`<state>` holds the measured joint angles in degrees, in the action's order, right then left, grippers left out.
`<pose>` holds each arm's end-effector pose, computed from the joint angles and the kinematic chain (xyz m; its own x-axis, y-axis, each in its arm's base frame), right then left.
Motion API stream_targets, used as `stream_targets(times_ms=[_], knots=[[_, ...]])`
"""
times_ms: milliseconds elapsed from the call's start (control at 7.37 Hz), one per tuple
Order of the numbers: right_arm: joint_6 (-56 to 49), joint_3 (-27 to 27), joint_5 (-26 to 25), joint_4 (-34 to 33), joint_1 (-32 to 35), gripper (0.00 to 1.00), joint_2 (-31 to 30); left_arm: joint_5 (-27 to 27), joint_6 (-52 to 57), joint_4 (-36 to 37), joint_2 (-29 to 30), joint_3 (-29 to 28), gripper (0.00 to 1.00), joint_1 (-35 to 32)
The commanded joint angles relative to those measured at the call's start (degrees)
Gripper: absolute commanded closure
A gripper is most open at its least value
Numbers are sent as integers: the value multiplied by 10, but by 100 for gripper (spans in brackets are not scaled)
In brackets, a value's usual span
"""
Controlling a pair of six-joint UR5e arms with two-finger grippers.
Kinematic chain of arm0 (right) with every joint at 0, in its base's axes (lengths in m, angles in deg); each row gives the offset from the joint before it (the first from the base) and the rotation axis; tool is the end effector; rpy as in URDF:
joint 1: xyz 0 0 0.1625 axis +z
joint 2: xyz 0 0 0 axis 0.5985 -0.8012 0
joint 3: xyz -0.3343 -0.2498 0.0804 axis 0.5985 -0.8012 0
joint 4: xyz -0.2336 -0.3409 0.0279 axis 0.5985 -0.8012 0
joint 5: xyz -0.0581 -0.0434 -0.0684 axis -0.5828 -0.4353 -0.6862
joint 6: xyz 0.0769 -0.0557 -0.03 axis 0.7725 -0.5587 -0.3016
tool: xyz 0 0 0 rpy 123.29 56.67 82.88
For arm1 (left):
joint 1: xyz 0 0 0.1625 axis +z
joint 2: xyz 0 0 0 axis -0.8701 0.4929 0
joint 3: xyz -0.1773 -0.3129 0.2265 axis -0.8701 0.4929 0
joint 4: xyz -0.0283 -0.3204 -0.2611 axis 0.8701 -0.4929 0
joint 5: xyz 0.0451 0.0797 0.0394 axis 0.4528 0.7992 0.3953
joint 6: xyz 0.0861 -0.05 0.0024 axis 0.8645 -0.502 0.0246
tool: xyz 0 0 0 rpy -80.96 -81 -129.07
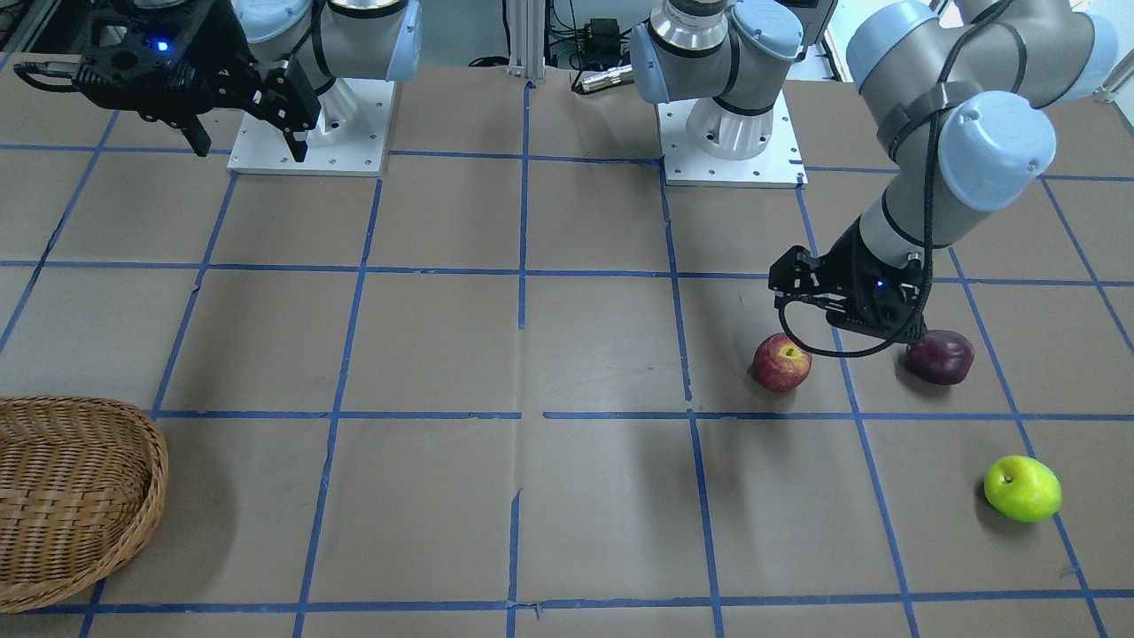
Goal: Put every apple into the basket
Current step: 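Lower the left gripper over the red-and-yellow apple and close on it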
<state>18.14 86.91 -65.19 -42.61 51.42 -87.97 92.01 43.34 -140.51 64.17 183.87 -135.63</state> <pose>0.1204 -0.4293 0.5186 -0.9989 0.0475 -0.0055 0.0476 0.9989 -0.0057 -0.0027 -0.5065 0.3027 -0.9695 0.2423 0.0372 0.2447 0.9659 0.0843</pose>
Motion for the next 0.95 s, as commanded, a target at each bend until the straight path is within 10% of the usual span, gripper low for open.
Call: stream_targets(times_ms=[0,814], knots=[[-1,0,-1,-20,1,0,1,-2,3,55,23,36,0,7],[-1,5,-2,-16,1,0,2,-31,-78,94,104,42,0,7]])
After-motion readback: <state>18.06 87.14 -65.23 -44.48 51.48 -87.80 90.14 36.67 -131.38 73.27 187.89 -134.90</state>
